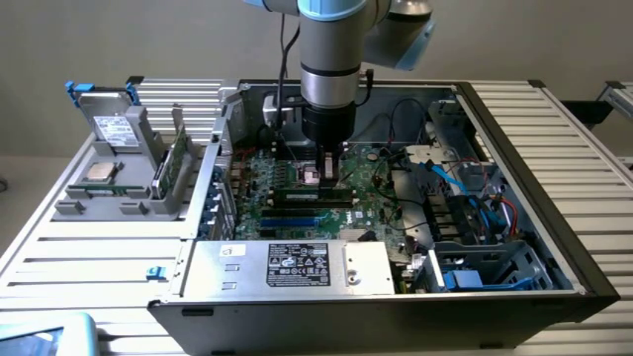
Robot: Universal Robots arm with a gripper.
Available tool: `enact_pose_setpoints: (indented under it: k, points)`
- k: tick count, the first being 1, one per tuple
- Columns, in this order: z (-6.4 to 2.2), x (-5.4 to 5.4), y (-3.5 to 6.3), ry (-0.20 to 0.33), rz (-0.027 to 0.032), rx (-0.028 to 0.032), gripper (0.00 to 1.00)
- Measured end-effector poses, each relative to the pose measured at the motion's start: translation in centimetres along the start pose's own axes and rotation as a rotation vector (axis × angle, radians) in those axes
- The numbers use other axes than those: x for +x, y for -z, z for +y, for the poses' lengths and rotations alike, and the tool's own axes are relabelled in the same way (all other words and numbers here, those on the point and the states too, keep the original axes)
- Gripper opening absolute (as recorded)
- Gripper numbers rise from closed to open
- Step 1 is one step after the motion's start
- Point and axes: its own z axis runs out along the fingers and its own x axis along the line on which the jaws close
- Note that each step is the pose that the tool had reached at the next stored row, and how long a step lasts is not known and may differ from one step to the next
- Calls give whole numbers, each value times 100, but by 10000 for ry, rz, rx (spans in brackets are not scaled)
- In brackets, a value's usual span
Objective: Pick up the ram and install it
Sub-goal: 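Insert the ram into the slot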
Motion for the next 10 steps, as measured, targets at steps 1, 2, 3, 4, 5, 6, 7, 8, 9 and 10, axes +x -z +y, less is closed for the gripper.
enact_pose_setpoints:
  k: [1,2,3,4,5,6,7,8,9,10]
  points:
    - [0,0,0,16,-2,1,13]
    - [0,0,0,36,-4,2,13]
    - [0,0,0,58,-6,4,13]
    - [0,0,0,82,-7,6,13]
    - [0,-1,1,110,-6,8,13]
    - [0,-2,1,137,-7,10,13]
    - [0,-2,1,160,-9,12,13]
    - [0,-2,1,180,-11,14,13]
    - [0,-3,0,197,-14,17,13]
    - [0,-3,0,211,-18,19,13]
